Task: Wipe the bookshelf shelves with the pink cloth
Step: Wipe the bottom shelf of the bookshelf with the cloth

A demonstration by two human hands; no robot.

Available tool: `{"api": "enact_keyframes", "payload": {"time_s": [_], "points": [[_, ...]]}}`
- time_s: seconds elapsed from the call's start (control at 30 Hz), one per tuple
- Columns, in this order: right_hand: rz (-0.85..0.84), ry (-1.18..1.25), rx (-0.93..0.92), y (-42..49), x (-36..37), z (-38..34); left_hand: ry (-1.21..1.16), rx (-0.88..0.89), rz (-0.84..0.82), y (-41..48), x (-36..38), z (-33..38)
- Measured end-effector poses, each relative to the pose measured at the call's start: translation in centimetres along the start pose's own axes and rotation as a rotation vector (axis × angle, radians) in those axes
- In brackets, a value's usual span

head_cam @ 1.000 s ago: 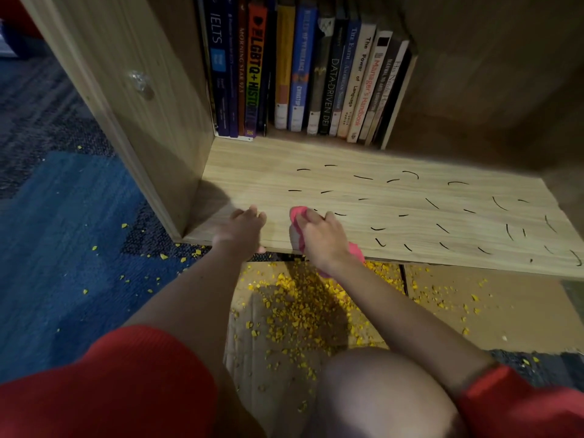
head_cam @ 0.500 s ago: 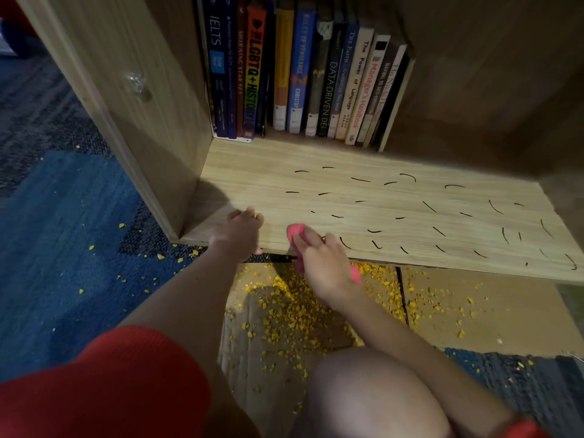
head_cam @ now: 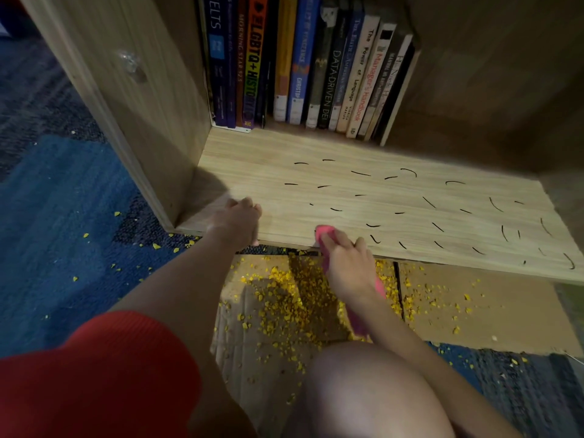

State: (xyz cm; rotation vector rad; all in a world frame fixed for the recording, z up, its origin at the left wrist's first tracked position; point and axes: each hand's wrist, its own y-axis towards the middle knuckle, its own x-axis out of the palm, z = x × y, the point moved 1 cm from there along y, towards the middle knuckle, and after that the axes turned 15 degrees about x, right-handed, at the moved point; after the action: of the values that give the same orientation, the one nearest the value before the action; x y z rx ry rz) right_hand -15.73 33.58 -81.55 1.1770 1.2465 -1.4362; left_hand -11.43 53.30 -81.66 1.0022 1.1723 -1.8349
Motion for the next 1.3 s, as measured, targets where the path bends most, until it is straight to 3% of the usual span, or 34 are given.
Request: {"api": "enact_keyframes", "payload": {"time_s": [0.07,0.2,0.4,0.6,0.8,1.0,1.17,1.3], "points": [[-0.024,0.01,0.019,0.7,-0.1,-0.5,0.026,-0.002,-0.009,-0.1,-0.2,0.5],[-0.051,0.005,-0.118,-0.6,0.0,-2.4,0.088,0.004,-0.014,-0.2,0.0,0.2],[-0.01,0.02,0.015,1.7,-0.3,-0.6,0.132,0.043,-0.04,0.2,0.5,-0.5],[-0.073,0.038,-0.13,-1.5,0.1,-1.2,0.094,0.061,-0.01,0.4,0.6,-0.8],[-0.041,0.014,0.03,1.4,-0.7,-0.2,0.115,0.032,-0.014,0.2,0.2,-0.1],[-0.068,0.012,-0.125,-1.4,-0.4,-1.0,0.105,0.028,0.007,0.3,0.4,-0.4],[-0.042,-0.011,0.007,1.2,-0.6,-0.7,0.178,0.062,-0.01,-0.2,0.3,0.0],[-0.064,0.014,-0.091,0.7,-0.6,-2.4,0.179,0.066,-0.012,-0.3,0.1,0.3]]}}
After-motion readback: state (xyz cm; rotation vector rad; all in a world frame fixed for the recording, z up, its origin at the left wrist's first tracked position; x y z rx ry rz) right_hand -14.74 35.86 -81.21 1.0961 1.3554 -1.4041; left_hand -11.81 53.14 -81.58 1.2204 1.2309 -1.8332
